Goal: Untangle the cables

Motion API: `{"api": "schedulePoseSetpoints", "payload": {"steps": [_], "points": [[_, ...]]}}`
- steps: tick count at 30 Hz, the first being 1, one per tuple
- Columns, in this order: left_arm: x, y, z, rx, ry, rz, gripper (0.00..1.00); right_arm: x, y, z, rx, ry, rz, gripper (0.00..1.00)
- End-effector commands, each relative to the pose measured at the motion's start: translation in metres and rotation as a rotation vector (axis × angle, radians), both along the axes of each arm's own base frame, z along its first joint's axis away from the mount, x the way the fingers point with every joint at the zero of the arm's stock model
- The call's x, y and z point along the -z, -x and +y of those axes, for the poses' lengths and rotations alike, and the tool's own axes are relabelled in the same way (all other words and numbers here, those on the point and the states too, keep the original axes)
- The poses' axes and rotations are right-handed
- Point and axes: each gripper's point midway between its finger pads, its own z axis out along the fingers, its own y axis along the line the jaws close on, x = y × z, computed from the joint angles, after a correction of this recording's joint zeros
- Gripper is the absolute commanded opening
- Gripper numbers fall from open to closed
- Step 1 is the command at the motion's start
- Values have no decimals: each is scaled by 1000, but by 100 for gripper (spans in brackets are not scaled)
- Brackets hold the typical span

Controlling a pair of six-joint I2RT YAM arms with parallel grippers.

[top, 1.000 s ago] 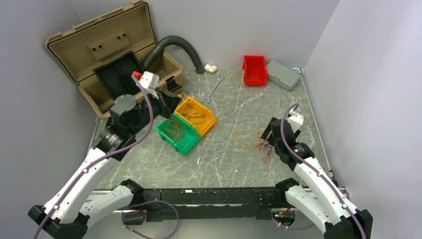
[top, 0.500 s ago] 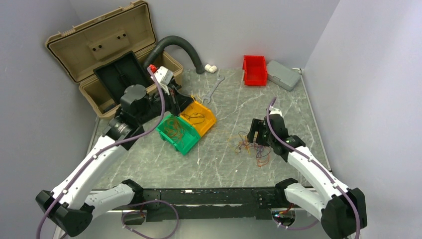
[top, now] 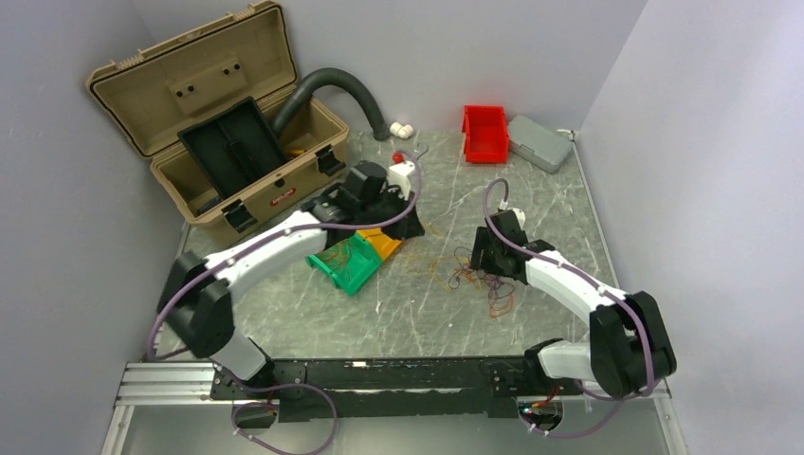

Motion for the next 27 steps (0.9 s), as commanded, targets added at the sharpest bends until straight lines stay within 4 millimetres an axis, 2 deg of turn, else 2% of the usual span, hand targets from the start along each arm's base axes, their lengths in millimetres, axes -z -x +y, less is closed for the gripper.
{"api": "schedulePoseSetpoints", "payload": {"steps": [1, 4, 6, 8, 10, 13, 22, 27], "points": [[10, -11, -25, 63, -60, -16, 13, -11, -27, 1, 42, 0, -66, 55], [31, -13, -39, 109, -109, 8, 21, -17, -25, 0, 58, -20, -96, 24], [42, -13, -47, 144, -139, 12, 34, -26, -22, -1, 60, -35, -129, 12], [53, -11, -56, 193, -157, 13, 54, -34, -20, -1, 52, -51, -154, 0], [62, -12, -63, 238, -152, 13, 63, -40, -16, 0, 40, -69, -166, 0], [78, -14, -71, 288, -146, 5, 70, -50, -11, 0, 33, -88, -186, 0], [117, -13, -82, 379, -174, 32, 76, -82, -6, -2, 10, -103, -231, 0], [128, -17, -93, 400, -152, 9, 76, -94, -6, 1, 4, -132, -248, 0]]}}
